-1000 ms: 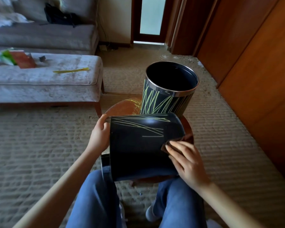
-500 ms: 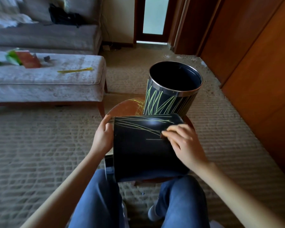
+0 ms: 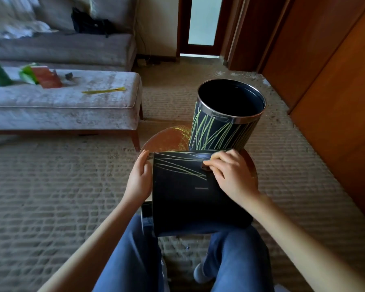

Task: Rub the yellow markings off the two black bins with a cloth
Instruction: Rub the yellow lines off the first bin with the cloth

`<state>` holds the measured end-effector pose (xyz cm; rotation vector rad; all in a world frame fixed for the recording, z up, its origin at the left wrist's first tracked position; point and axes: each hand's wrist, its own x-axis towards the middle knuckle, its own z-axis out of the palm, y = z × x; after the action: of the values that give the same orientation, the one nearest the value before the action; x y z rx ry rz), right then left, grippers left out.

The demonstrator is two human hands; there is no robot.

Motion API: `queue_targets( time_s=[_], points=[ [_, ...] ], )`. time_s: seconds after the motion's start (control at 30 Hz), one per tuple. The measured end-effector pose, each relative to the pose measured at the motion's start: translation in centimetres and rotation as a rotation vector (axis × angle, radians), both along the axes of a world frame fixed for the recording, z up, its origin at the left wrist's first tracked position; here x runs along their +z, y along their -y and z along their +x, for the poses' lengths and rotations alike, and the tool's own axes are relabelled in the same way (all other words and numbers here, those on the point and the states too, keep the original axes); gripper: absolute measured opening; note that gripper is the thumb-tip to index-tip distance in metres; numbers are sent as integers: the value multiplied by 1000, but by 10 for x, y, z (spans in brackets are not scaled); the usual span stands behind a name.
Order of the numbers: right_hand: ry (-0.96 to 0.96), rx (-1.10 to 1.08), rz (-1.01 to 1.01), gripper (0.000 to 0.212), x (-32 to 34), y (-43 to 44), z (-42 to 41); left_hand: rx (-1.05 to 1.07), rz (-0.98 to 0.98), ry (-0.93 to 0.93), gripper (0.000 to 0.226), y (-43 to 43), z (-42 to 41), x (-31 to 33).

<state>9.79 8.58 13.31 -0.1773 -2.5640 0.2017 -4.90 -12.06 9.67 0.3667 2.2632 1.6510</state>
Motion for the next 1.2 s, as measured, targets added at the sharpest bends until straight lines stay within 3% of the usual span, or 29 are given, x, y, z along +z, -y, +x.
queue_targets(
  time_s=[0.2,0.3,0.4,0.5,0.6,0.77,1.03,1.2],
  points=[
    [-47,186,147,25,-26,37,72,2,3,49,46,-7,-10,0],
    [-82,123,109,26,-16,27,38,-24,30,68,56,-3,-7,-2],
    [-11,7,0,20,-3,16,-18,-25,35,64,48,1,-6,-7],
    [30,-1,-11,21,0,17,-28,-19,67,99,65,0,-10,-7],
    [-72,74,11,22,-9,35,11,0,138,158,83,-2,-21,-18],
    [-31,276,145,27,-26,51,52,-24,187,196,55,-3,-29,-39],
    [19,-31,44,29,-5,42,-39,-42,125,97,77,2,-11,-17],
    [-109,127,89,25,-24,73,26,-24,120,83,66,-3,-11,-14]
  ],
)
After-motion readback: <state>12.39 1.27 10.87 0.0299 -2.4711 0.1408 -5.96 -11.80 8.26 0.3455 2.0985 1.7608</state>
